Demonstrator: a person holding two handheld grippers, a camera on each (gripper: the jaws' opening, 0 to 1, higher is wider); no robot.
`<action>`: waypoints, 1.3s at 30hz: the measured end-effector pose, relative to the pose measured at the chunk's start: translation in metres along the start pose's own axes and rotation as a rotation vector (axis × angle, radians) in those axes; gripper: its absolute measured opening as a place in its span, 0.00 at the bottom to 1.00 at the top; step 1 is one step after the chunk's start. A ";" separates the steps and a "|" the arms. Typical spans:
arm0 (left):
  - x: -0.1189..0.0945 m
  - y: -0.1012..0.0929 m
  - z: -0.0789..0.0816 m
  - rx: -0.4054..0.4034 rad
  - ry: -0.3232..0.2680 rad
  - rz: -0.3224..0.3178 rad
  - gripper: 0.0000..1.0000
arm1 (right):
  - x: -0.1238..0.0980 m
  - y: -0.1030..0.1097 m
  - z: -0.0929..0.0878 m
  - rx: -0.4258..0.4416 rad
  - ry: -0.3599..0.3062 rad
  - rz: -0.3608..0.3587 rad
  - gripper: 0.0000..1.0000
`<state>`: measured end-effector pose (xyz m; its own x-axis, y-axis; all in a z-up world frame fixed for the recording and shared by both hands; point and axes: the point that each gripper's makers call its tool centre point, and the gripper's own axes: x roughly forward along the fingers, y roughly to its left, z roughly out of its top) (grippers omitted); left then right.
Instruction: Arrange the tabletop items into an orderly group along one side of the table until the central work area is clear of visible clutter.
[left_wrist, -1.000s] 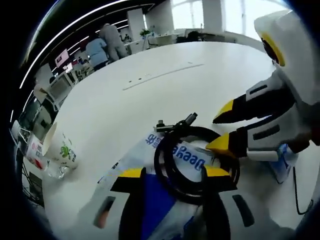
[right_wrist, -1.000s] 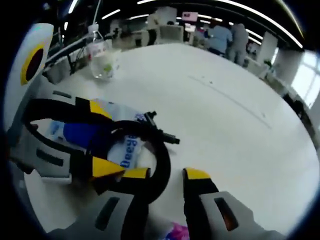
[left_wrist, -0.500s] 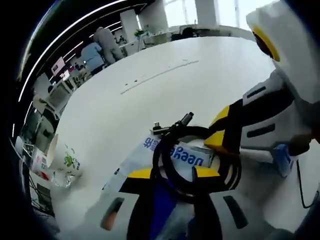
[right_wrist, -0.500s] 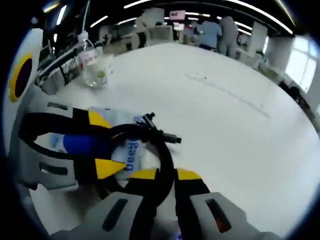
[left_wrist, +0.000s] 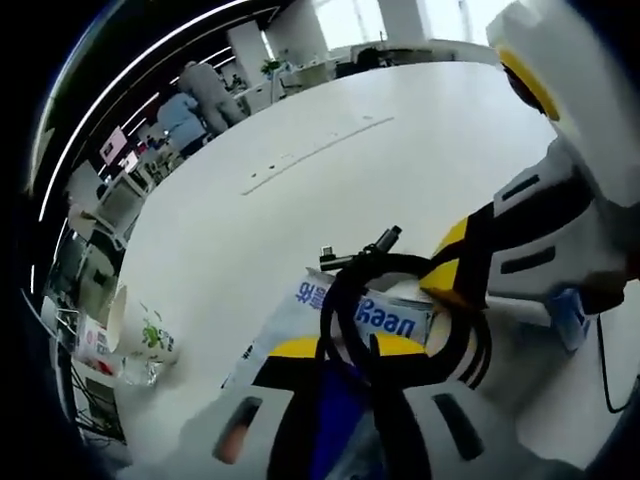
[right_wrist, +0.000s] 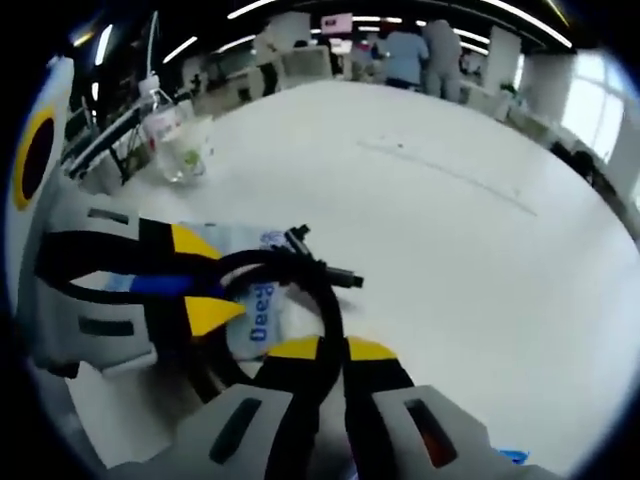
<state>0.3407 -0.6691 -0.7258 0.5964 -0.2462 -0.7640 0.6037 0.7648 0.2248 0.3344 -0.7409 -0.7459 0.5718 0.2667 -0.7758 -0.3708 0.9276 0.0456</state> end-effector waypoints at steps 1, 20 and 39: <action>-0.001 0.000 0.001 -0.002 -0.001 -0.002 0.16 | -0.001 0.000 0.000 0.009 -0.001 0.001 0.03; -0.015 -0.002 0.003 -0.057 0.013 -0.019 0.14 | -0.018 0.005 0.003 0.064 -0.005 0.004 0.01; -0.039 0.008 0.006 -0.122 -0.010 -0.007 0.13 | -0.042 0.017 0.019 0.052 -0.040 0.005 0.01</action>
<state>0.3256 -0.6571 -0.6907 0.5981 -0.2575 -0.7589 0.5396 0.8296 0.1438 0.3178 -0.7317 -0.7002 0.5988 0.2809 -0.7500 -0.3359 0.9382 0.0832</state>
